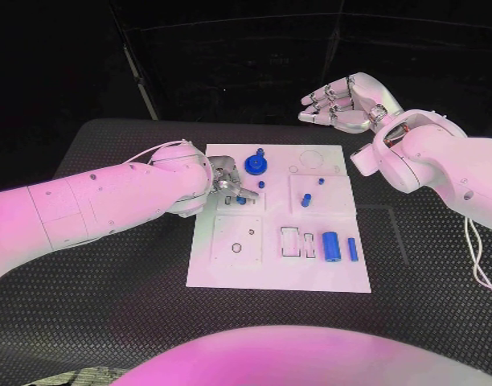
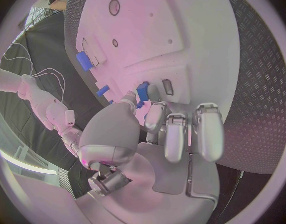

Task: Assemble the parts on the task board

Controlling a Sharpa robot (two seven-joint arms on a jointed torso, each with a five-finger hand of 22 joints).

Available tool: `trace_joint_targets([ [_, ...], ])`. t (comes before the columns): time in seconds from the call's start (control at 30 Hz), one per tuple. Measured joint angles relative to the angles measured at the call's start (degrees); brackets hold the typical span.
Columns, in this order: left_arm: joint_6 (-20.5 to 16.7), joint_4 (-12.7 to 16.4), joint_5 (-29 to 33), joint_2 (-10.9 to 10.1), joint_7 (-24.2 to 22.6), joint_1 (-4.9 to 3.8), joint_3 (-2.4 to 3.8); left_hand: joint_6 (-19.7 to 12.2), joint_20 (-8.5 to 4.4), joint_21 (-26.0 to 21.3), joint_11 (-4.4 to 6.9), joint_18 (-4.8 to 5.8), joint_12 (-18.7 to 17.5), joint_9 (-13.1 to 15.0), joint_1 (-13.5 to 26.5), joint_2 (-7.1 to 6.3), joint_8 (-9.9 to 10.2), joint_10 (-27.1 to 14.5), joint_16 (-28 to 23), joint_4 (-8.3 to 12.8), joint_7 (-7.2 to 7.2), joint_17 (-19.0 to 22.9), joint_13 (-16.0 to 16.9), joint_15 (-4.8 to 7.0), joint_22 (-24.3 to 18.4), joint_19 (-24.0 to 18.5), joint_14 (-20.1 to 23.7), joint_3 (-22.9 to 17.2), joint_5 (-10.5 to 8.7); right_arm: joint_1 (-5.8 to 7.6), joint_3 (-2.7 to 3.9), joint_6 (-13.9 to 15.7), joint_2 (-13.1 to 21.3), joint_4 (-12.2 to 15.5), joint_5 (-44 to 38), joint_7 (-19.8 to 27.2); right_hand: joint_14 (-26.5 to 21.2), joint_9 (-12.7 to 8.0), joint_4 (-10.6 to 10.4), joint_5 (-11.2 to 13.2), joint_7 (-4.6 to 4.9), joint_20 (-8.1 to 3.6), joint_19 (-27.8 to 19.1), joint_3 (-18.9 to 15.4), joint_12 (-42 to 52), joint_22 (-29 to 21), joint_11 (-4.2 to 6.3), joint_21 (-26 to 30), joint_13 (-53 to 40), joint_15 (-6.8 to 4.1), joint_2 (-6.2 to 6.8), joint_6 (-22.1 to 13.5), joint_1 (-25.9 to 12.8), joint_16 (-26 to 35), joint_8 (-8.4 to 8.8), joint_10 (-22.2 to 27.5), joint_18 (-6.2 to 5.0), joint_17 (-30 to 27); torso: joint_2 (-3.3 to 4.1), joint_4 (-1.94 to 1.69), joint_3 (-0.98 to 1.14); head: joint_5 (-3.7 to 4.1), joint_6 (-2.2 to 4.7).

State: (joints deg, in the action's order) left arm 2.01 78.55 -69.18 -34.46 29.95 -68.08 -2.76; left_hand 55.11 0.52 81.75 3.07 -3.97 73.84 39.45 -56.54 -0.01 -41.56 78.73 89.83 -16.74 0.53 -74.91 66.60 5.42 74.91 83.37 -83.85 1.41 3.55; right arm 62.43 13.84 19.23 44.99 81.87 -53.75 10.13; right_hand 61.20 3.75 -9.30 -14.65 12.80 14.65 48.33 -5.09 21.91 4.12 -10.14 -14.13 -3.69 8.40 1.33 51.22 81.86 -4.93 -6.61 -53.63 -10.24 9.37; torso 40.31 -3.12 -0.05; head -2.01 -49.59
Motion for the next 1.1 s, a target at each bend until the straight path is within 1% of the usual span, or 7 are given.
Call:
trace_joint_targets([
  [0.27, 0.0, 0.1, 0.0, 0.1, 0.1, 0.00, 0.01, 0.0, 0.19, 0.0, 0.01, 0.00, 0.0, 0.0, 0.0, 0.00, 0.0, 0.0, 0.0, 0.0, 0.00, 0.0, 0.1, 0.00, 0.0, 0.2, 0.0, 0.0, 0.00, 0.00, 0.00, 0.0, 0.0, -0.1, 0.1, 0.0, 0.0, 0.0, 0.0, 0.0, 0.00, 0.00, 0.0, 0.0, 0.0, 0.0, 0.00, 0.0, 0.0, 0.00, 0.00, 0.0, 0.0, 0.0, 0.00, 0.0, -0.01, 0.0, 0.00, 0.00, -0.01, 0.04, 0.03],
  [0.37, 0.0, 0.3, -0.1, 0.1, 0.2, 0.03, 0.00, 0.2, 0.19, 0.3, 0.21, 0.00, 0.3, 0.0, 0.2, 0.19, 0.0, 0.2, 0.0, 0.2, -0.21, 0.0, 0.1, 0.01, 0.0, 0.2, 0.0, 0.2, 0.00, 0.00, 0.00, 0.0, 0.0, -0.1, 0.1, 0.0, 0.0, 0.0, 0.0, 0.0, 0.00, 0.00, 0.0, 0.0, 0.0, 0.0, 0.00, 0.0, 0.0, 0.00, 0.00, 0.0, 0.0, 0.0, 0.00, 0.0, 0.00, 0.0, 0.00, -0.01, -0.02, 0.04, 0.03],
  [0.4, 0.0, 0.3, -0.1, 0.1, 0.2, 0.04, 0.00, 0.2, 0.19, 0.3, 0.19, 0.25, 0.3, 0.0, 0.2, 0.19, 0.0, 0.2, 0.0, 0.1, -0.21, 0.0, 0.2, 0.12, 0.0, 0.2, -0.1, 0.2, 0.00, 0.00, 0.00, 0.0, 0.0, -0.2, 0.1, 0.0, 0.0, 0.0, 0.0, 0.0, 0.00, 0.00, 0.0, 0.0, 0.0, 0.0, 0.00, 0.0, 0.0, 0.00, 0.00, 0.0, 0.0, 0.0, 0.00, 0.0, 0.00, 0.0, 0.00, -0.02, -0.02, 0.04, 0.03],
  [0.43, 0.0, 0.4, -0.1, 0.1, 0.2, 0.05, 0.00, 0.2, 0.19, 0.3, 0.07, 0.87, 0.3, 0.1, 0.2, 0.19, 0.0, 0.4, 0.0, 0.0, -0.21, 0.0, 0.2, 0.20, 0.0, 0.2, -0.2, 0.3, 0.00, 0.00, 0.00, 0.0, 0.0, -0.2, 0.1, 0.0, 0.0, 0.0, 0.0, 0.0, 0.00, 0.00, 0.0, 0.0, 0.0, 0.0, 0.00, 0.0, 0.0, 0.00, 0.00, 0.0, 0.0, 0.0, 0.00, 0.0, 0.00, 0.0, 0.00, -0.03, -0.02, 0.04, 0.03],
  [0.53, 0.0, 0.5, -0.2, -0.1, 0.2, 0.08, -0.01, 0.4, 0.20, 0.3, 0.01, 0.87, 0.3, 0.2, 0.2, 0.19, -0.2, 0.4, 0.0, 0.2, -0.02, 0.0, 0.2, 0.21, 0.0, 0.2, -0.2, 0.5, 0.00, 0.00, 0.00, -0.1, -0.1, -0.3, 0.1, 0.0, 0.0, 0.0, 0.0, -0.3, 0.00, 0.00, 0.0, 0.0, 0.0, 0.0, 0.00, 0.0, 0.0, 0.00, -0.23, 0.0, -0.2, 0.0, 0.00, 0.0, 0.00, -0.1, 0.00, -0.05, -0.02, -0.03, -0.01],
  [1.1, 0.3, 0.7, -0.5, -0.3, 0.4, 0.02, 0.11, 0.6, 0.20, 0.3, 0.00, 0.87, 0.3, 0.2, 0.2, 0.19, -0.2, 0.4, 0.0, 0.2, -0.22, 0.0, 0.2, 0.21, 0.0, 0.2, -0.2, 0.5, 0.00, -0.01, -0.01, -0.2, -0.3, -0.6, 0.2, 0.0, 0.0, 0.0, 0.0, -0.2, 0.00, 0.00, 0.0, 0.0, 0.0, 0.0, 0.00, 0.0, 0.0, 0.00, -0.23, 0.0, -0.2, 0.0, 0.00, 0.0, 0.00, -0.1, 0.04, -0.05, -0.03, -0.16, -0.03],
])
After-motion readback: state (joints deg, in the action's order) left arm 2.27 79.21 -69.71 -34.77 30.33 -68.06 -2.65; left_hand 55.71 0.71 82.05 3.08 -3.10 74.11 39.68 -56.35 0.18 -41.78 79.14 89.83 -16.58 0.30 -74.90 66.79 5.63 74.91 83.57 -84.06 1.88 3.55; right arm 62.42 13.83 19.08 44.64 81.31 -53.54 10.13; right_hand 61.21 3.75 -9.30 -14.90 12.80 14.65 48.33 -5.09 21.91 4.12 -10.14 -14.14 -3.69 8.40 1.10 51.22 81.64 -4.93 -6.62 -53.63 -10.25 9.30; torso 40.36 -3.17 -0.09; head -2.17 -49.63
